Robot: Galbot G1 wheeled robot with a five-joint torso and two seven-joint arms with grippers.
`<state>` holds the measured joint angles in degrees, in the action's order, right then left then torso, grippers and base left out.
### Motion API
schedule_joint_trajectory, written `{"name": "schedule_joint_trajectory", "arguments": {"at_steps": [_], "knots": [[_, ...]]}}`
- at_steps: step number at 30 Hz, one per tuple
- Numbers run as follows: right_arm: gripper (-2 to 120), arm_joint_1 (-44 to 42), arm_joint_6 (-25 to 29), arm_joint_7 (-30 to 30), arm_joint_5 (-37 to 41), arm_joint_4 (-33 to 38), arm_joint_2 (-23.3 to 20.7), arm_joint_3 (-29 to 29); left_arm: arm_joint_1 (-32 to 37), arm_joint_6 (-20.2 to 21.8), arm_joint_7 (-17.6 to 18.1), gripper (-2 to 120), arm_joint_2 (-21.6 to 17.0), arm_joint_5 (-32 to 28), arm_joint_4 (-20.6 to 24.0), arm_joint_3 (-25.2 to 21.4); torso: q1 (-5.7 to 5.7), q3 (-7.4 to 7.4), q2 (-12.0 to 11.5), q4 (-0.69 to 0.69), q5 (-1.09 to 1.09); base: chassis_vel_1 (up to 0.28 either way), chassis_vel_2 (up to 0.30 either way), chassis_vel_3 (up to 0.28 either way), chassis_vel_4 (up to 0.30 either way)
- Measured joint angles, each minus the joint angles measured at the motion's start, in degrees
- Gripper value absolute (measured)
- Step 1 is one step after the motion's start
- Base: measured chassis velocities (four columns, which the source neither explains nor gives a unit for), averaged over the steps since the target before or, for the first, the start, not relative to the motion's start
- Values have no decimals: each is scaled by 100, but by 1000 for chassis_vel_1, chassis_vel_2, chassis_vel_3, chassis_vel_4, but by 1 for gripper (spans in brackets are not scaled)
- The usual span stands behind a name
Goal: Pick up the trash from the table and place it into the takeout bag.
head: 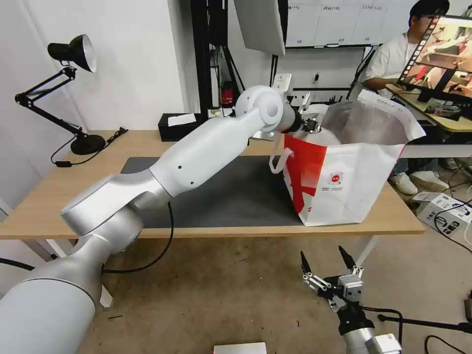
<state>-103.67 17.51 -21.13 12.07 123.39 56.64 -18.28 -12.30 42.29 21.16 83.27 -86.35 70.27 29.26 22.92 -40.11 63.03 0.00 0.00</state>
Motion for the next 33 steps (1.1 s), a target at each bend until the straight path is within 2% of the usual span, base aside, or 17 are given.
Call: {"name": "schedule_joint_trajectory", "arguments": {"at_steps": [2,5,6,7,9,11,13,16,18,20,22,24,25,27,29,31,33], "knots": [[100,0,0,0,0,0,0,0,0,-2,0,70,-51,-1,101,-60,0,0,0,-1,0,0,0,0,0],[100,0,0,0,0,0,0,0,0,-5,0,79,-127,-7,205,-105,0,0,0,-1,0,0,0,0,0],[100,0,0,0,0,0,0,0,0,-6,9,85,-257,-27,358,-157,0,0,0,-1,0,0,0,0,0],[100,0,0,0,0,0,0,0,0,-6,9,85,-257,-27,358,-157,0,0,0,-1,0,0,0,0,0],[100,0,0,0,0,0,0,0,12,-7,69,95,-475,-147,573,-291,0,0,0,0,0,0,0,0,0],[100,0,0,0,0,0,0,0,21,-7,85,99,-621,-250,708,-389,0,0,-1,0,-1,0,0,0,0],[100,0,0,0,0,0,0,0,29,-8,99,99,-781,-314,822,-460,0,0,0,-1,-1,0,0,0,0],[100,1,0,0,0,0,0,0,139,-10,96,100,-1310,-414,1238,-582,0,0,0,2,-2,0,0,0,0],[100,0,0,0,0,0,0,0,173,-11,96,100,-1393,-422,1308,-604,0,0,0,2,-2,0,0,0,0],[100,0,0,0,0,0,0,0,496,-13,123,100,-1807,-526,1751,-778,0,0,0,1,-2,0,0,0,0],[100,0,0,0,0,0,0,0,621,-14,132,100,-1911,-530,1884,-829,0,0,0,1,-3,0,0,0,0],[100,-1,0,0,0,0,0,-1,1053,-15,170,100,-2221,-527,2221,-1033,0,1,0,-2,-1,0,0,0,0],[100,-1,0,0,0,0,0,-1,1053,-15,170,100,-2221,-527,2221,-1033,0,1,0,-2,-1,0,0,0,0],[100,0,0,0,0,0,0,-1,1814,-16,218,100,-2648,-417,2651,-1456,0,0,0,1,-4,0,0,0,0],[100,0,0,1,0,0,0,0,2015,-16,217,100,-2762,-390,2754,-1575,0,0,0,2,-4,0,0,0,0],[100,0,0,0,0,0,0,-1,2540,-30,195,100,-3116,-263,3043,-1946,0,0,0,0,-2,0,0,0,0],[100,0,0,0,0,0,0,0,2653,-34,179,100,-3198,-226,3101,-2032,0,0,1,0,-1,0,0,0,0]]}}
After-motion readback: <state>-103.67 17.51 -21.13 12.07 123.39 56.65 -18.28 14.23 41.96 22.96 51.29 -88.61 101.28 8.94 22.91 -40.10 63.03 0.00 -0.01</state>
